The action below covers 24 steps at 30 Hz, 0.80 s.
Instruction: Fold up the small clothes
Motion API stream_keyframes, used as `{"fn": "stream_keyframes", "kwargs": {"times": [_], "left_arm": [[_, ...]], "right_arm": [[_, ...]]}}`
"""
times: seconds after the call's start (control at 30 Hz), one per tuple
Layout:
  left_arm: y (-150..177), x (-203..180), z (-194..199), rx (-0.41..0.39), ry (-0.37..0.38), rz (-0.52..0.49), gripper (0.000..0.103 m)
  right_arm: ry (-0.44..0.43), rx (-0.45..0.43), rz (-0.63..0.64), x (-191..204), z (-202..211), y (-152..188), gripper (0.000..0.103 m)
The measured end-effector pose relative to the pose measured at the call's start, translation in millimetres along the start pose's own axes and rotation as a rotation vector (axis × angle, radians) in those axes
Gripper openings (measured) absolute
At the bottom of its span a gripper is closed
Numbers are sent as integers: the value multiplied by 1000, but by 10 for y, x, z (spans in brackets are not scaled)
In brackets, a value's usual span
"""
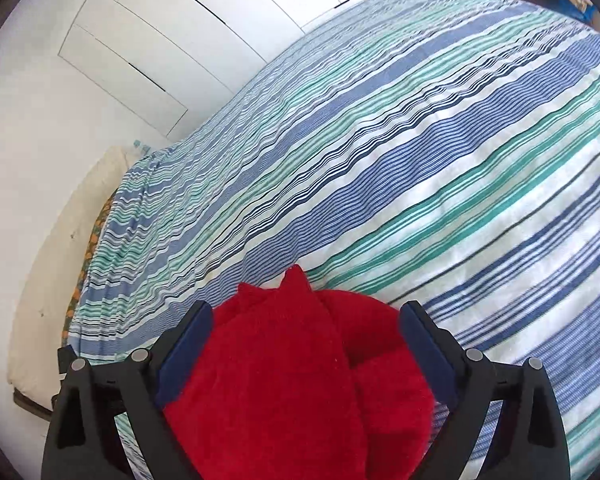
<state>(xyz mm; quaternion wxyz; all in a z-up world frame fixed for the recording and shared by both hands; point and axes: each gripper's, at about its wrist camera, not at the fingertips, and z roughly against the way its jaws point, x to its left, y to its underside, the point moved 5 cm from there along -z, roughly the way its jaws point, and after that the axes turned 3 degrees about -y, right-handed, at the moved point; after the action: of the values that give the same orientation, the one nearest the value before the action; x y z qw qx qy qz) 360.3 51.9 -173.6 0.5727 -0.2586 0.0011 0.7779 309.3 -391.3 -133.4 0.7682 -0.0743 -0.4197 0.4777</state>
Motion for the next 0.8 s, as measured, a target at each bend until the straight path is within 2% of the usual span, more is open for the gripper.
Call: {"fn": "stream_keyframes", "kwargs": {"times": [0.07,0.17,0.27,0.37,0.43,0.53,0.67,0.73,0.8], "left_arm": [[279,117,146,-40,-38,-45,75],[793,292,221,-30,-88,-69,76],[1250,454,270,5,-100,-28,76],[1495,463,384,-10,-114,-46,76],[1478,369,434,-23,-125,-75,75],[1287,137,564,-78,-80,-133,75],[951,-364,536,-142,-47,-292,75],[826,-594,334,-136,-60,-394,75],[721,-678,49,-87,-102,-450,75]], "right_arm": [[29,-68,88,167,275,285,94],[10,-99,230,471,502,882,94],[-14,-37,301,587,572,1472,94],[-52,31,398,660,534,1793,92],[-78,50,408,621,575,1755,87],[-122,19,355,560,707,1431,79],[-158,10,402,705,692,1033,58],[-148,52,442,721,533,997,53],[-118,167,440,575,258,1118,53]]}}
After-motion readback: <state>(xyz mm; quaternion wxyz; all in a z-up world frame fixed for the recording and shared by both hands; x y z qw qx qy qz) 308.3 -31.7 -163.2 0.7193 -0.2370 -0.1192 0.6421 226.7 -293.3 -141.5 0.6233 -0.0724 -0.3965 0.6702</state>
